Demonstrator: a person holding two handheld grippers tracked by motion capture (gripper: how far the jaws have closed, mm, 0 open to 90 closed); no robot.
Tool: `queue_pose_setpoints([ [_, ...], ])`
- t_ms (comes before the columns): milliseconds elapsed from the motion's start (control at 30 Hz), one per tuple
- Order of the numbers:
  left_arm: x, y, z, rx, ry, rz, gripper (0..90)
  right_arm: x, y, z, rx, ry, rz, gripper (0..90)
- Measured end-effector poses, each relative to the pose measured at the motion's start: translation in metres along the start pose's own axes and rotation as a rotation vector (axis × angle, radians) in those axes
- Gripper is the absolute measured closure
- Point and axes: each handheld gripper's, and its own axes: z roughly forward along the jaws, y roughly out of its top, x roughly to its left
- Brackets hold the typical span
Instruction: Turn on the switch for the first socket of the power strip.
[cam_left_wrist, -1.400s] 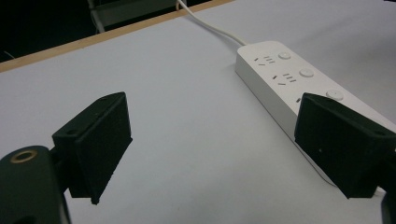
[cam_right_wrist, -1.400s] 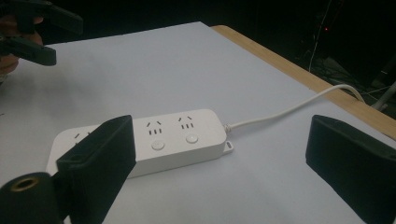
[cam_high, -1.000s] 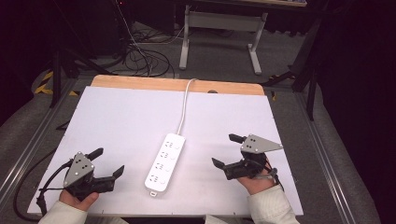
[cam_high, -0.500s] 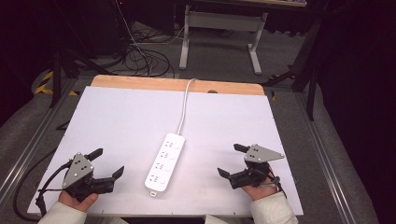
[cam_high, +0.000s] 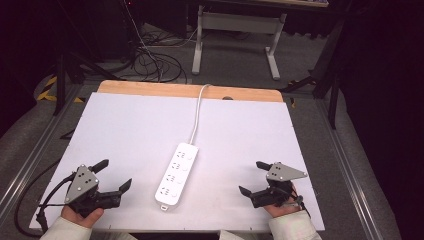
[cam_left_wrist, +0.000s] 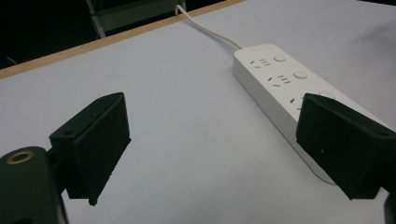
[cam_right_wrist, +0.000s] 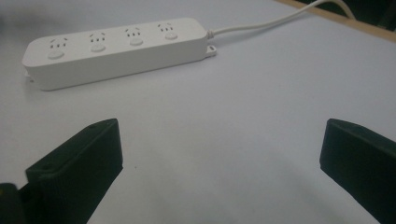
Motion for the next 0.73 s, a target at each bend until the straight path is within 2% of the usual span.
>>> queue_pose_setpoints([
  [100, 0.0, 0.0001, 0.0008, 0.003, 0.0, 0.009, 10.6, 0.0009, -0.0042, 0.0022, 0.028, 0.002, 0.003, 0.1],
  [267, 0.0006, 0.0001, 0.0008, 0.004, 0.004, 0.011, 10.6, 0.0007, -0.0032, -0.0005, -0.014, 0.003, 0.021, 0.0],
  [733, 0.0005, -0.0001, 0.0013, 0.004, 0.001, 0.021, 10.2, -0.0018, -0.0036, -0.003, -0.014, -0.015, 0.038, 0.0],
])
